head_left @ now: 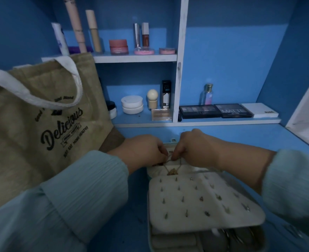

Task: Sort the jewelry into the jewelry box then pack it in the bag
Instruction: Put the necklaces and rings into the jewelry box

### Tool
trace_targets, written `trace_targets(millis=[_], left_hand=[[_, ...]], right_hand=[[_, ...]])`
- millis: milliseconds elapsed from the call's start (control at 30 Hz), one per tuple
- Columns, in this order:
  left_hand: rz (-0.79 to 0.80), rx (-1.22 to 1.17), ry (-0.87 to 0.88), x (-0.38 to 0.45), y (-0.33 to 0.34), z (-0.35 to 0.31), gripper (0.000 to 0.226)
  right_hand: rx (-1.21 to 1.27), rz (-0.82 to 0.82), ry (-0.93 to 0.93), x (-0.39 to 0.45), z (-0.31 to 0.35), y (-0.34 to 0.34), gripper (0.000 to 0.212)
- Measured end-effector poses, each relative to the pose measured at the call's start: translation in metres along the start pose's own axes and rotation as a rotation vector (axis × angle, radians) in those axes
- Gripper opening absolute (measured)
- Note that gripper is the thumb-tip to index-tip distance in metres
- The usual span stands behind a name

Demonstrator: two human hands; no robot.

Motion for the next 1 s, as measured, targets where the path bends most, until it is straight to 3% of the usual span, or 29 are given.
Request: trace_targets(millis=[333,567,800,900,1000], left_hand=[[0.064,0.287,0.074,-0.015,0.002,-0.006,0.024],[0.031,0.288,0.069,-0.019,0.000,-0.007,0.017],[0.044,0.251,0.047,-0.019,0.001,-0.007,0.018],[0.060,0.225,0.042,-0.019,0.002,-0.006,0.018],[0.093,0.213,0.041,-0.018,0.005,-0.006,0.019]], right_hand=[[0.168,-0.029,-0.202,-0.016,0.010,-0.010,0.025],[0.169,-0.027,-0.313,-0.012,0.017,0.002,0.015],[0.228,-0.121,-0.167,-0.010,0.001,-0.008,0.006],[0.249,-0.027,-0.004,-0.003,-0.009,-0.003,0.019],[0.151,0.071,0.047,0.001,-0.006,0.004,0.029]])
Point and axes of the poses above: each hand's wrist, its own x-axis towards the middle knuckle, its own y-axis out of the palm, z = x × y, the point moved 7 cm from there along x, towards the middle knuckle, and after that the axes turned 3 degrees about -x, right-handed, at the moved point
